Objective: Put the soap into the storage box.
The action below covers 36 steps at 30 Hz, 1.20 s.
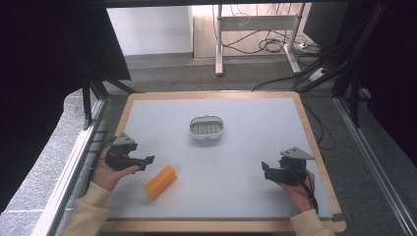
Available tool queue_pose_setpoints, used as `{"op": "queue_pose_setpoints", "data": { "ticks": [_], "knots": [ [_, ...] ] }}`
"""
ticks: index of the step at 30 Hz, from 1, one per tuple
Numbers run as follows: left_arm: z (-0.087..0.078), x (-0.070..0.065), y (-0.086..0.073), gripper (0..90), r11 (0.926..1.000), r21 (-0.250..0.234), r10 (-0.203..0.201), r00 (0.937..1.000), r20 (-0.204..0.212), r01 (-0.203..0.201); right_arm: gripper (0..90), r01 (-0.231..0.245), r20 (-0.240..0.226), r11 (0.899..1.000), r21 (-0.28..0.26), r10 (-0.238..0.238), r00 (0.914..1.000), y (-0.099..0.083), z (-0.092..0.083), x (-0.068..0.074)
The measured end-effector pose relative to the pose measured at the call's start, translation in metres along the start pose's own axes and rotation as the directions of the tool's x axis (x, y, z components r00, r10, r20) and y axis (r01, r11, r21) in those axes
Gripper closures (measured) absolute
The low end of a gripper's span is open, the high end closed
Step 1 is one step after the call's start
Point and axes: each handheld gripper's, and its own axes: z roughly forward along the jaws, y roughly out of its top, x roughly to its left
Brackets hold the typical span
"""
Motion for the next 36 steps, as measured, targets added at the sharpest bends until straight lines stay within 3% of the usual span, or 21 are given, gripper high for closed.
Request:
{"op": "queue_pose_setpoints", "data": {
  "ticks": [8,12,15,20,24,31,36],
  "knots": [
    [-0.001,0.002,-0.002,18.0,0.9999,0.006,-0.008,1.0,0.0,0.008,12.1,0.029,0.007,1.0,0.007,-0.029,0.9996,-0.003,-0.002,0.005],
    [-0.002,-0.001,-0.004,18.0,0.9998,0.014,0.015,0.9997,0.017,-0.015,13.2,0.054,0.02,0.998,0.012,-0.054,0.9983,-0.006,-0.003,0.007],
    [-0.002,-0.007,-0.003,17.4,0.9976,0.037,0.057,0.9979,0.032,-0.058,14.2,0.057,0.021,0.998,0.016,-0.057,0.9981,-0.008,-0.003,0.006],
    [-0.006,-0.012,0.004,17.9,0.9969,0.028,0.072,0.996,0.053,-0.074,15.1,0.051,0.016,0.999,0.014,-0.051,0.9985,-0.01,-0.002,0.004],
    [-0.005,-0.01,0.005,19.5,0.9981,0.033,0.051,0.9978,0.041,-0.052,15.8,0.061,0.02,0.998,0.004,-0.061,0.9979,-0.014,-0.004,0.003],
    [0.002,-0.02,0.008,19.8,0.9957,0.056,0.072,0.9969,0.031,-0.074,15.9,0.054,0.009,0.999,0.002,-0.054,0.9985,-0.015,-0.004,0.003],
    [-0.002,-0.024,0.013,19.9,0.9958,0.052,0.076,0.9971,-0.003,-0.076,16.3,0.047,0.006,0.999,-0.006,-0.047,0.9989,-0.016,-0.005,0.002]
  ]
}}
